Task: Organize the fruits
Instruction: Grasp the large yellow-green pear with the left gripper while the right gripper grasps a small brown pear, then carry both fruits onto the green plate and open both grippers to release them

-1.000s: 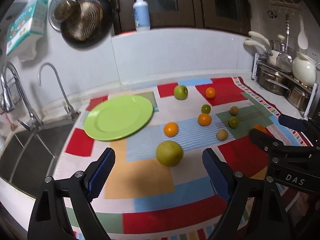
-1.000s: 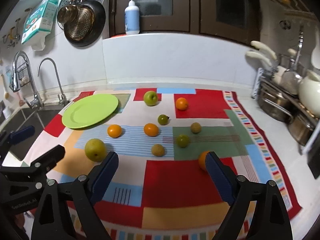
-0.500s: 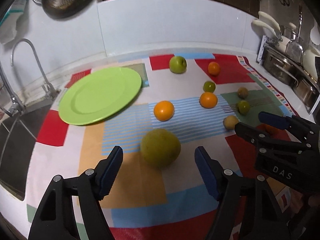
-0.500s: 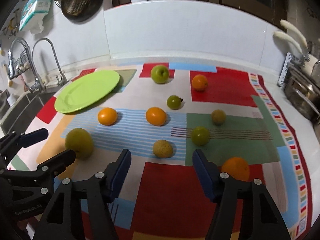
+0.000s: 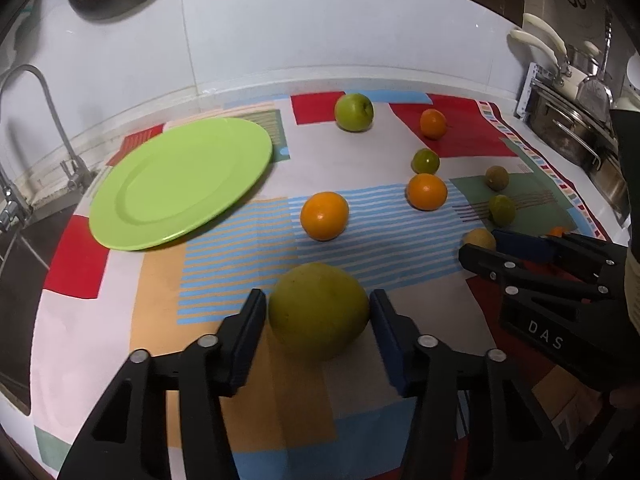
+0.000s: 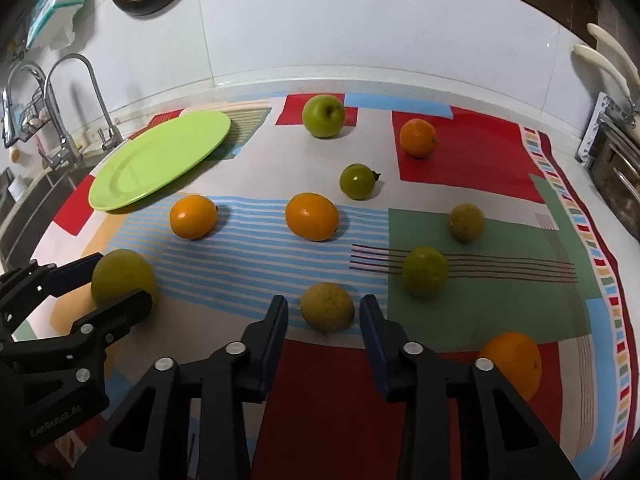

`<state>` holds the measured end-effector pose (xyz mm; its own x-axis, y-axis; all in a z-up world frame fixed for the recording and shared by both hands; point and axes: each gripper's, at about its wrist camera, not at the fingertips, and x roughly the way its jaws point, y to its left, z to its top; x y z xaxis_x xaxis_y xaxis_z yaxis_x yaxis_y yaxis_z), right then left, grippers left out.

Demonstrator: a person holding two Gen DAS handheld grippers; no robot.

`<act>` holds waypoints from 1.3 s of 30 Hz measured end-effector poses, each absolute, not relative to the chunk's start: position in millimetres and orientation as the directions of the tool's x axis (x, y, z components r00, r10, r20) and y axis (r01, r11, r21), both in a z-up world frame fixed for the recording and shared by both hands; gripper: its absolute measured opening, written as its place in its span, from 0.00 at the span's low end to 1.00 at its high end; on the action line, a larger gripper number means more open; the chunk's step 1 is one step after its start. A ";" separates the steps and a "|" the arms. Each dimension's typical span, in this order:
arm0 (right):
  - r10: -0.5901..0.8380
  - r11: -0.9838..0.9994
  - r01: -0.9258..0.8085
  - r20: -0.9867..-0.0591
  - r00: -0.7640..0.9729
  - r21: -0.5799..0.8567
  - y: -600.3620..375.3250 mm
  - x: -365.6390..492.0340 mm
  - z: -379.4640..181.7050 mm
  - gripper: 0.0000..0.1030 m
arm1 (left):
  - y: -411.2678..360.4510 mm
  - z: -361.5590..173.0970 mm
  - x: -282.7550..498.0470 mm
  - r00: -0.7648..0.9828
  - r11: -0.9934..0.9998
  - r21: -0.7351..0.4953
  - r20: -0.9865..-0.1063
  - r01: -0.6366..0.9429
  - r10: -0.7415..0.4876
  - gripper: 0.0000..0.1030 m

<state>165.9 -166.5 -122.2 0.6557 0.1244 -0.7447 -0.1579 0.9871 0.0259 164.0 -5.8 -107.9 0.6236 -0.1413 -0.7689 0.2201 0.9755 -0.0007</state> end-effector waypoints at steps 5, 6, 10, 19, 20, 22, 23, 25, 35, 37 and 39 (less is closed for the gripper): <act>0.116 0.987 -0.157 -0.743 0.659 0.015 -164.6 166.3 -123.9 0.29 | -6.9 -108.2 164.4 0.624 0.973 0.004 -0.768 0.230 -0.144 0.49; 0.114 0.988 -0.157 -0.742 0.661 0.012 -164.2 166.1 -123.9 0.29 | -6.4 -108.0 164.6 0.621 0.973 0.002 -0.770 0.232 -0.147 0.49; 0.128 0.986 -0.163 -0.737 0.663 0.024 -162.0 164.7 -120.9 0.29 | -1.4 -104.7 163.9 0.622 0.973 -0.016 -0.767 0.228 -0.159 0.49; 0.161 0.981 -0.193 -0.699 0.696 0.033 -137.9 151.1 -99.6 0.29 | 23.1 -81.8 155.0 0.665 0.976 0.010 -0.733 0.216 -0.140 0.49; 0.168 0.979 -0.200 -0.695 0.699 0.036 -133.6 150.1 -96.6 0.29 | 27.9 -78.5 154.6 0.671 0.977 0.014 -0.729 0.212 -0.136 0.49; 0.184 0.975 -0.217 -0.683 0.707 0.038 -122.7 149.1 -90.4 0.29 | 38.3 -72.7 155.0 0.682 0.979 0.022 -0.720 0.204 -0.126 0.49; 0.194 0.973 -0.227 -0.676 0.711 0.041 -117.2 149.0 -87.1 0.29 | 43.0 -70.2 155.5 0.687 0.980 0.024 -0.716 0.198 -0.121 0.49; 0.213 0.969 -0.244 -0.661 0.720 0.047 -104.9 150.1 -80.6 0.29 | 54.6 -64.9 157.5 0.696 0.981 0.029 -0.709 0.191 -0.114 0.49; 0.306 0.934 -0.354 -0.603 0.737 0.042 -38.7 179.7 -56.4 0.29 | 104.6 -48.9 188.0 0.727 0.982 0.067 -0.681 0.176 -0.083 0.49; 0.316 0.929 -0.368 -0.600 0.735 0.039 -28.2 189.2 -54.8 0.29 | 112.4 -50.6 198.3 0.725 0.982 0.064 -0.683 0.178 -0.087 0.49; 0.324 0.925 -0.379 -0.605 0.727 0.040 -17.3 201.0 -54.9 0.29 | 118.4 -53.4 207.3 0.724 0.981 0.063 -0.684 0.181 -0.090 0.49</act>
<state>201.0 -17.3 -54.9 0.7272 0.3241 -0.6051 -0.3791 0.9245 0.0395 207.3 118.4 -53.4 0.7239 -0.0895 -0.6841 0.1809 0.9815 0.0630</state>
